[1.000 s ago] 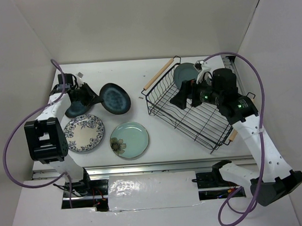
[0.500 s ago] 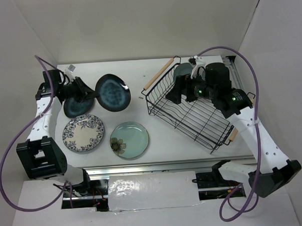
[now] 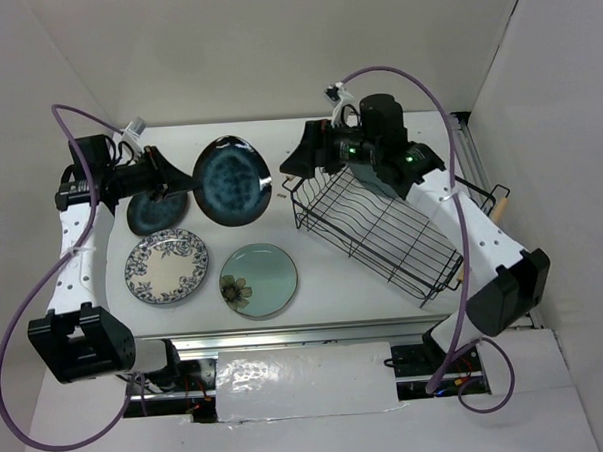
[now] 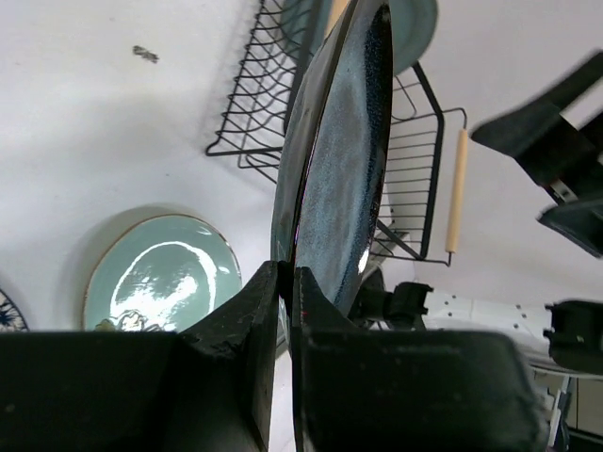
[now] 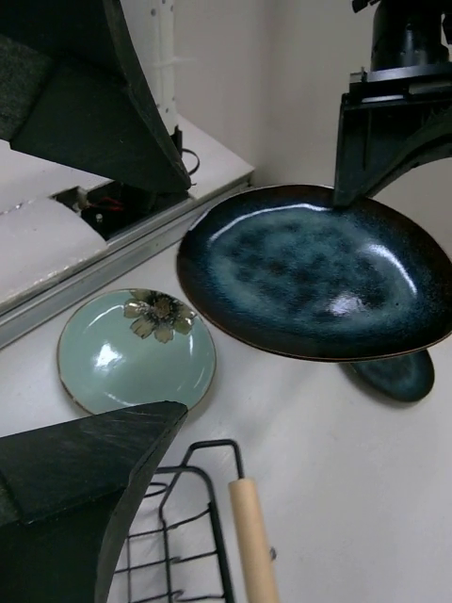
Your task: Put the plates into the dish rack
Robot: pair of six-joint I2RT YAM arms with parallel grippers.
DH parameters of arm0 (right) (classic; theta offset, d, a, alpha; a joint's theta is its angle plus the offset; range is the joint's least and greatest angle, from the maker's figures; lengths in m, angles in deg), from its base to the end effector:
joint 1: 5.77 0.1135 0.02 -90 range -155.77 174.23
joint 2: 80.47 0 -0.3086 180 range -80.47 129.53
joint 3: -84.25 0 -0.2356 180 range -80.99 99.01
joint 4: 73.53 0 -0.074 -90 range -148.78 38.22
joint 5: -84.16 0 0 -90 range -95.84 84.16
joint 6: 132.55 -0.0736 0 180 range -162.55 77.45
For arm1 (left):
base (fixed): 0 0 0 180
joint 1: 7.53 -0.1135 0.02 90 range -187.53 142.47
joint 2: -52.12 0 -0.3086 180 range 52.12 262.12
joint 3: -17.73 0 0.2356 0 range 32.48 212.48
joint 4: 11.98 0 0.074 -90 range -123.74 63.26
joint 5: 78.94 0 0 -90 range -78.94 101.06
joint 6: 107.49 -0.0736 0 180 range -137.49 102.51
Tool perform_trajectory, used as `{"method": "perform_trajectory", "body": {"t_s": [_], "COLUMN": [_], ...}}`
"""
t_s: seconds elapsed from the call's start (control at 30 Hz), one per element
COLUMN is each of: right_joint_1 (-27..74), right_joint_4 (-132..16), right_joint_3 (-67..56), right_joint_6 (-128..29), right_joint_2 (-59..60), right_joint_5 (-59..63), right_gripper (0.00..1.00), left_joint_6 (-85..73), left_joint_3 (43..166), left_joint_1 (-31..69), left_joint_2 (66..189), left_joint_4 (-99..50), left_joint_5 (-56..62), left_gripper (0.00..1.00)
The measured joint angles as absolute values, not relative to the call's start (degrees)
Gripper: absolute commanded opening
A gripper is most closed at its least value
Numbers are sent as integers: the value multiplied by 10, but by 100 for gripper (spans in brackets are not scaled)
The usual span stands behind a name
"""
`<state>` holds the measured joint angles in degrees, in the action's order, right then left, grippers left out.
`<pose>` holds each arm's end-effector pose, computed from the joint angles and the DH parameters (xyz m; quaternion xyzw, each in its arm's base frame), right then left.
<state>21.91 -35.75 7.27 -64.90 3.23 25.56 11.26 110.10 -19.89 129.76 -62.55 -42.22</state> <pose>0.2817 0.1911 0.4549 -0.1943 0.7729 0.4369 0.4171 0.2837 0.0018 0.4058 -0.0883 0.8169 -0.4532 0.3458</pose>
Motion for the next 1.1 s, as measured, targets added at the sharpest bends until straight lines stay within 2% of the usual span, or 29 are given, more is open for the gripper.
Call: {"method": "perform_trajectory", "body": {"t_s": [0.27, 0.37, 0.5, 0.67, 0.77, 0.8, 0.83, 0.87, 0.93, 0.97, 1.07, 1.1], "right_joint_1": [252, 259, 269, 285, 293, 295, 296, 296, 296, 296, 299, 301], "right_joint_4": [-417, -454, -509, -568, -590, -591, -591, -593, -594, -587, -542, -515], "right_joint_3": [89, 76, 48, 17, 1, 1, 1, 0, 1, 3, 41, 64], "right_joint_6": [-705, -738, -784, -835, -855, -859, -859, -862, -872, -872, -851, -836], "right_joint_2": [108, 115, 117, 129, 131, 132, 132, 132, 133, 133, 135, 138], "right_joint_5": [288, 294, 301, 326, 333, 334, 333, 336, 333, 331, 328, 323], "right_gripper": [93, 85, 68, 61, 49, 35, 28, 16, 8, 0, 0, 0], "left_joint_6": [130, 142, 151, 161, 161, 161, 161, 162, 158, 155, 153, 153], "left_joint_3": [1098, 1091, 1079, 1060, 1058, 1058, 1058, 1058, 1057, 1057, 1055, 1056], "left_joint_1": [-199, -200, -200, -200, -200, -200, -201, -203, -205, -205, -206, -207], "left_joint_2": [1265, 1256, 1251, 1247, 1246, 1246, 1246, 1245, 1241, 1239, 1232, 1231], "left_joint_4": [-615, -604, -589, -580, -579, -578, -576, -573, -569, -564, -563, -563], "left_joint_5": [-469, -479, -490, -490, -491, -491, -491, -493, -492, -492, -488, -488], "left_gripper": [0, 0, 0, 0, 0, 0, 0, 0, 0, 0, 3, 12]}}
